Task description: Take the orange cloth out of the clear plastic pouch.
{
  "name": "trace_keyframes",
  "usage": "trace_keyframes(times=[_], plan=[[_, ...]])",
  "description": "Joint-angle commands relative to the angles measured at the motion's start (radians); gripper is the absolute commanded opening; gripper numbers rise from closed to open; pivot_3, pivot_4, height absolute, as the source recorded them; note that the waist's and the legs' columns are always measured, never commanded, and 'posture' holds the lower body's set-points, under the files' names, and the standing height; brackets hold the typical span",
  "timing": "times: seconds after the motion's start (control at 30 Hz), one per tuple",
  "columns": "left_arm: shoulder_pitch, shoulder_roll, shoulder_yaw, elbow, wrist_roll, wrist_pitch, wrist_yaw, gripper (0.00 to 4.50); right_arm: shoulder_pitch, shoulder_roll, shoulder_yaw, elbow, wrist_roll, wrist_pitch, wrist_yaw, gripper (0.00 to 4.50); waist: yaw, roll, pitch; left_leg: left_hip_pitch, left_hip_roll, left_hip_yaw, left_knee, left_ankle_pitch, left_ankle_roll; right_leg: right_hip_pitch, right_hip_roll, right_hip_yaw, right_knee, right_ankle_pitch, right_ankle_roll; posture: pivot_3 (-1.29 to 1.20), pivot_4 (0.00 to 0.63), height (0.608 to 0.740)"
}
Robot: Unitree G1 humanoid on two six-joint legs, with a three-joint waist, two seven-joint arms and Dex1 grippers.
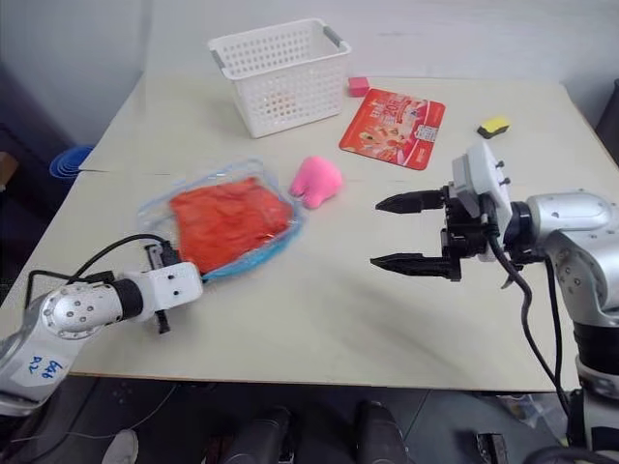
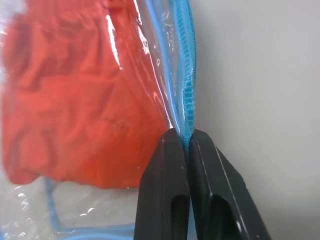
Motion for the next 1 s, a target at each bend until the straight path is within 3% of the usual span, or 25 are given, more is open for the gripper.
trace_keyframes(times=[0.03, 0.23, 0.43, 0.77, 1.0], plan=[[-0.088, -0.047, -0.051, 0.045, -0.022, -0.189, -0.085, 0.04, 0.042, -0.048, -0.080, -0.010, -0.020, -0.027, -0.015, 4.50, -0.001, 0.000, 0.000, 0.000, 0.000, 0.000, 0.000, 0.000, 0.000, 0.000, 0.000, -0.001, 0.000, 0.000, 0.000, 0.00, 0.150, 0.740], [-0.316, -0.228, -0.237, 0.230, 0.072, -0.318, -0.176, 0.04, 0.177, -0.093, -0.181, -0.001, -0.048, -0.042, -0.036, 4.50, -0.003, 0.000, 0.000, 0.001, -0.001, 0.004, 0.001, 0.001, 0.002, 0.000, 0.005, -0.008, 0.002, 0.001, 0.002, 0.00, 0.150, 0.740], [-0.456, -0.401, -0.342, 0.402, 0.225, -0.212, -0.142, 0.04, 0.329, -0.107, -0.261, -0.039, -0.102, -0.082, -0.062, 4.50, -0.006, 0.000, 0.000, 0.001, -0.001, 0.007, 0.004, 0.001, 0.004, 0.001, 0.007, -0.005, 0.003, 0.002, 0.005, 0.00, 0.150, 0.740], [-0.387, -0.453, -0.324, 0.129, 0.266, 0.160, -0.197, 0.04, 0.451, -0.114, -0.355, -0.082, -0.107, -0.090, -0.085, 4.50, -0.007, 0.000, 0.000, 0.001, 0.000, 0.008, 0.007, 0.001, 0.005, 0.001, 0.007, -0.002, 0.004, 0.003, 0.005, 0.00, 0.150, 0.740], [-0.363, -0.459, -0.277, 0.081, 0.237, 0.238, -0.184, 1.76, 0.429, -0.130, -0.335, -0.044, -0.115, -0.108, -0.079, 4.50, -0.006, 0.000, 0.000, 0.001, 0.000, 0.006, 0.008, 0.001, 0.005, 0.002, 0.006, 0.003, 0.004, 0.003, 0.005, 0.00, 0.150, 0.740]])
